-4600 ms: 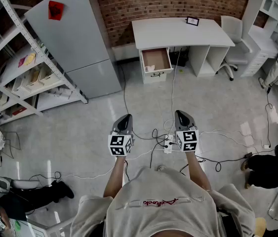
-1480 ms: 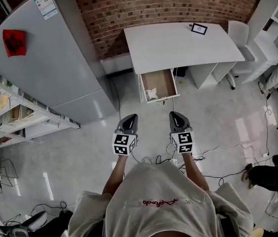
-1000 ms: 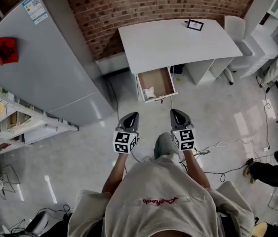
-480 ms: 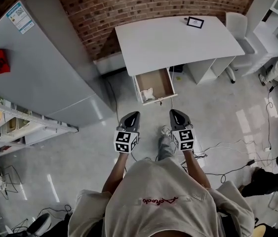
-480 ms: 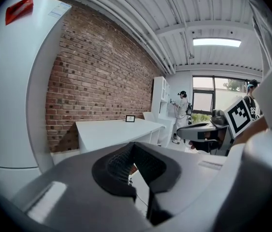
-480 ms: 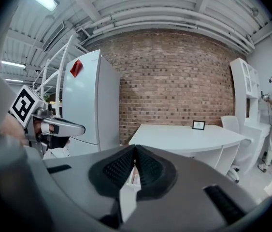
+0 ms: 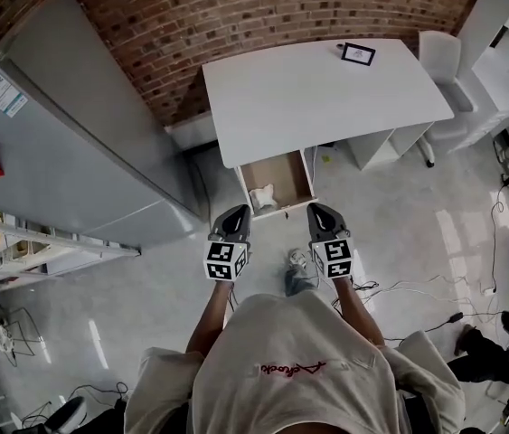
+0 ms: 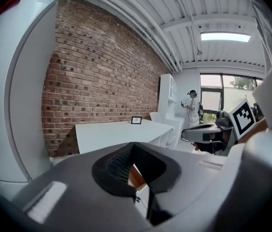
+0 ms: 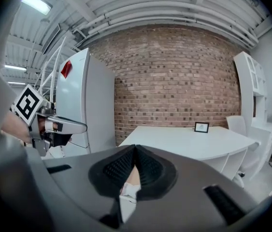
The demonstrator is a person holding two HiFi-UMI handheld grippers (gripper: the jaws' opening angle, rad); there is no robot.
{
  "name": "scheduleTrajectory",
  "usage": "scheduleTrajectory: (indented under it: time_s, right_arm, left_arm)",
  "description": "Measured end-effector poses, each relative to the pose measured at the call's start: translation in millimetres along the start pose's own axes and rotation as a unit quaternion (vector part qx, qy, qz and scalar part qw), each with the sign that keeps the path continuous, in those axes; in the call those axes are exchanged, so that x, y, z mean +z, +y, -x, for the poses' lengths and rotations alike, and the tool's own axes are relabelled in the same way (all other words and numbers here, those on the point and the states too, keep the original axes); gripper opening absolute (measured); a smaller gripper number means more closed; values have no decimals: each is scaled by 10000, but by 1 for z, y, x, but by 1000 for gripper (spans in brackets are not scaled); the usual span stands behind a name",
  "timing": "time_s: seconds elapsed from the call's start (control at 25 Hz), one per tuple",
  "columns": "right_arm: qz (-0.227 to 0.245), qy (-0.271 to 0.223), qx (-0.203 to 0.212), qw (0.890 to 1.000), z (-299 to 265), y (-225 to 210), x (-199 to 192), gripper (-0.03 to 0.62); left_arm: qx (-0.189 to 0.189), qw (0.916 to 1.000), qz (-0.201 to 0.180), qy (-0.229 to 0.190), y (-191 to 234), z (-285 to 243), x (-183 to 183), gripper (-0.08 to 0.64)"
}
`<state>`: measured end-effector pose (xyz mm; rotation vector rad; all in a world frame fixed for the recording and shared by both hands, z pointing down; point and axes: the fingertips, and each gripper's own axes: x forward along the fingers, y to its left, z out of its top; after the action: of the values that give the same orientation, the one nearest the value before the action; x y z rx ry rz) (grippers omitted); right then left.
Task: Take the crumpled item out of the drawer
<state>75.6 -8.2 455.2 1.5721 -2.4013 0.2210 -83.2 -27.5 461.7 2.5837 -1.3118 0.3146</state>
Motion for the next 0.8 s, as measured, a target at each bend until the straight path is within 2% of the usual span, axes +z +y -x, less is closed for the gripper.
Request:
scheduleTrajectory:
  time_s: [0.48, 0.8]
  right_arm:
    - [32, -32, 546, 9985, -67, -76, 22, 12]
    - [-120, 321, 984, 9946, -84, -76, -8, 12]
  left_arm:
    - [527, 9986, -2, 68, 22, -90, 36, 9]
    - [850, 9952, 76, 475, 34, -93, 8, 9]
